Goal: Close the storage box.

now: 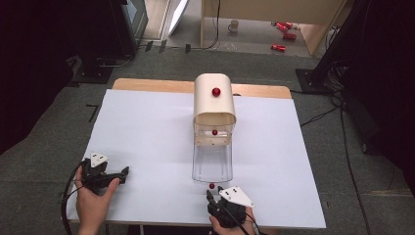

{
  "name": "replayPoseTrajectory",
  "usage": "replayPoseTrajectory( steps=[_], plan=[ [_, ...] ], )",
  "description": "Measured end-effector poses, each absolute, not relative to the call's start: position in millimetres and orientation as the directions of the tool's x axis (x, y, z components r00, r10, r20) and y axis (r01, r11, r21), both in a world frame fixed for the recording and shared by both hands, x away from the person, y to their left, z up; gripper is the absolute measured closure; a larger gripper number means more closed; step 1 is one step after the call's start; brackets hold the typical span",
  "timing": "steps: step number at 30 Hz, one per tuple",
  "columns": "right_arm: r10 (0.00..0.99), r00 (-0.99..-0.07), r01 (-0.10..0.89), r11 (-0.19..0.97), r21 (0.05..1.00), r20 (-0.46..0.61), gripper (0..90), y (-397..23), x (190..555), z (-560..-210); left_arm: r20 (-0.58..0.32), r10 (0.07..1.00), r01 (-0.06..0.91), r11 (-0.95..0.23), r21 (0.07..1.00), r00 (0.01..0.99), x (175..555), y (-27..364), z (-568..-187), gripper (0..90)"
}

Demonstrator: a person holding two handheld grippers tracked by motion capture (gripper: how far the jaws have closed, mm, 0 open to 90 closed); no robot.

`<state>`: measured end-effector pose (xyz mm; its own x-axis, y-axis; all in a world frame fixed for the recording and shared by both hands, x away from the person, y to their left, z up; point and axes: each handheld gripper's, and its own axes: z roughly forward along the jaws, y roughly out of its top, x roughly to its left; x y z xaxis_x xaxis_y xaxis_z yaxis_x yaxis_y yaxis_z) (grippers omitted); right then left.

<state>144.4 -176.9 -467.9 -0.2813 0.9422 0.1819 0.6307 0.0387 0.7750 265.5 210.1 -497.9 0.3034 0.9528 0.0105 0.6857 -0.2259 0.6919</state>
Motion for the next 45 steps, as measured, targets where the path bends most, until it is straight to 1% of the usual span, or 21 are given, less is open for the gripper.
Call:
replayPoseTrajectory(
  steps=[9, 10, 14, 20, 29, 32, 45],
  plan=[
    [0.947, -0.264, 0.646, 0.032, 0.763, 0.184, 64.7, -176, 152, -480, 0.011, 0.953, 0.686, -0.226, 0.692, 0.303, 266, 210, -498, 1.9],
    [0.950, -0.259, 0.646, 0.035, 0.762, 0.176, 66.8, -174, 153, -483, 0.011, 0.953, 0.686, -0.226, 0.692, 0.304, 266, 210, -498, 2.0],
    [0.954, -0.243, 0.643, 0.024, 0.765, 0.174, 69.6, -174, 157, -484, 0.011, 0.953, 0.685, -0.226, 0.692, 0.304, 266, 210, -498, 1.9],
    [0.950, -0.251, 0.650, 0.022, 0.759, 0.187, 73.7, -173, 160, -488, 0.011, 0.953, 0.686, -0.226, 0.692, 0.304, 266, 210, -498, 2.0],
    [0.948, -0.249, 0.663, 0.016, 0.749, 0.200, 73.4, -172, 164, -490, 0.011, 0.953, 0.685, -0.226, 0.692, 0.304, 266, 210, -498, 1.9],
    [0.944, -0.241, 0.676, -0.004, 0.737, 0.226, 75.0, -174, 166, -491, 0.010, 0.953, 0.686, -0.226, 0.692, 0.304, 266, 210, -498, 2.0],
    [0.943, -0.244, 0.657, -0.012, 0.754, 0.228, 76.0, -178, 170, -479, 0.011, 0.953, 0.686, -0.226, 0.692, 0.303, 266, 210, -498, 1.9]
  ],
)
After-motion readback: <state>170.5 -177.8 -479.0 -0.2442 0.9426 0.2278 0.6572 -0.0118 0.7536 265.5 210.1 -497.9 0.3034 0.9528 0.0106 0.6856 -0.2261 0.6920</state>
